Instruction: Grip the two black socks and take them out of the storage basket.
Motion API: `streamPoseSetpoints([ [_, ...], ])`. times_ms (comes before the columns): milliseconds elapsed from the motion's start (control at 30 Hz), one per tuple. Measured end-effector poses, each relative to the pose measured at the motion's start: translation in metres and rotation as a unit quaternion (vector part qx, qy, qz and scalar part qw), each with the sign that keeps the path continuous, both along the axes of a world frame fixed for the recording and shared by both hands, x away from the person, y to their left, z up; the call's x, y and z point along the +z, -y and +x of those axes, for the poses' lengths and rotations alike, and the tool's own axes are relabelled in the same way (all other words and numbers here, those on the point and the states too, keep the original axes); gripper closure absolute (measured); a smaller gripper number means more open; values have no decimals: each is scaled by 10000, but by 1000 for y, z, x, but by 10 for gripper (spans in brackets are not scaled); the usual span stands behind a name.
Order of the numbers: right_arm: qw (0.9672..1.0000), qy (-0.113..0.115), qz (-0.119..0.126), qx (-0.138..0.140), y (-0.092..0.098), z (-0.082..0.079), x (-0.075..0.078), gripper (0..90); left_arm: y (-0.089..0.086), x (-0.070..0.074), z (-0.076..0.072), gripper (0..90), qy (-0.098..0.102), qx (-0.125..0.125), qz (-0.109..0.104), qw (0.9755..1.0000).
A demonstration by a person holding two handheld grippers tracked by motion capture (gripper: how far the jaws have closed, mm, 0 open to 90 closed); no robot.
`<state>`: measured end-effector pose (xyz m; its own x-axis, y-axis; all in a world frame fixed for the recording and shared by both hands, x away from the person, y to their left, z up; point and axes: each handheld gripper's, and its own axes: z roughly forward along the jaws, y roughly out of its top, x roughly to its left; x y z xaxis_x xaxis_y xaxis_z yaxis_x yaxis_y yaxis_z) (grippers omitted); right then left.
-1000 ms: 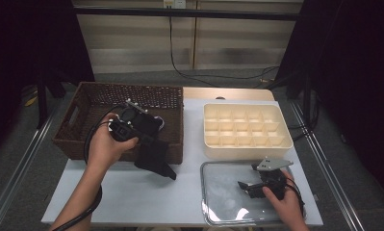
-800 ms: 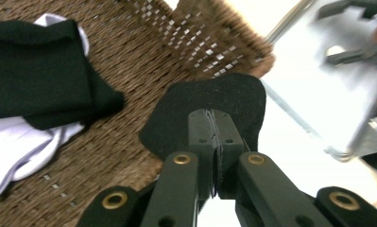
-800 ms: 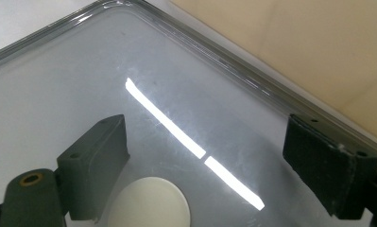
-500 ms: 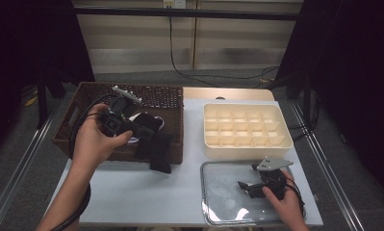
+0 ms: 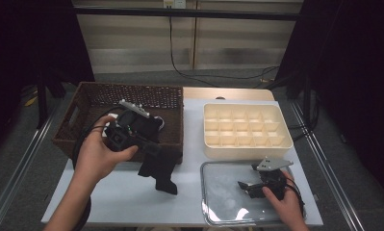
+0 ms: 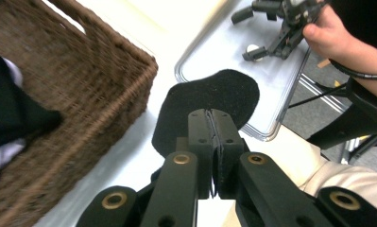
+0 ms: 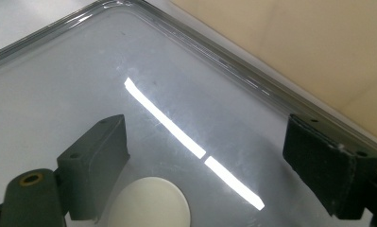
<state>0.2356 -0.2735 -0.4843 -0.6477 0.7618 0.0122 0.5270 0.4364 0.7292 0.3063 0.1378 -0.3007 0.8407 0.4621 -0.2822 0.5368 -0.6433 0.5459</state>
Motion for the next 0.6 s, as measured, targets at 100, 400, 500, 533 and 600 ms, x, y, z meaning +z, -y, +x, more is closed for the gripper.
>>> streamPoseSetpoints([
  [100, 10000, 4, -1, 0, 0, 0, 0, 141, 2, -11, 4, 787, -14, 87, 46, 10000],
  [400, 10000, 0, 3, -2, 0, 0, 0, 141, -18, -28, 41, 529, 566, 975, 215, 9934],
  [500, 10000, 0, 4, 1, 0, 0, 0, 141, -25, -33, 55, 475, 723, 1258, 257, 9891],
  [533, 10000, 0, 4, 0, 0, 0, 0, 141, -27, -35, 60, 461, 772, 1342, 255, 9876],
  [600, 10000, 1, 3, 0, 0, 0, 0, 141, -31, -40, 72, 462, 718, 1495, 284, 9857],
])
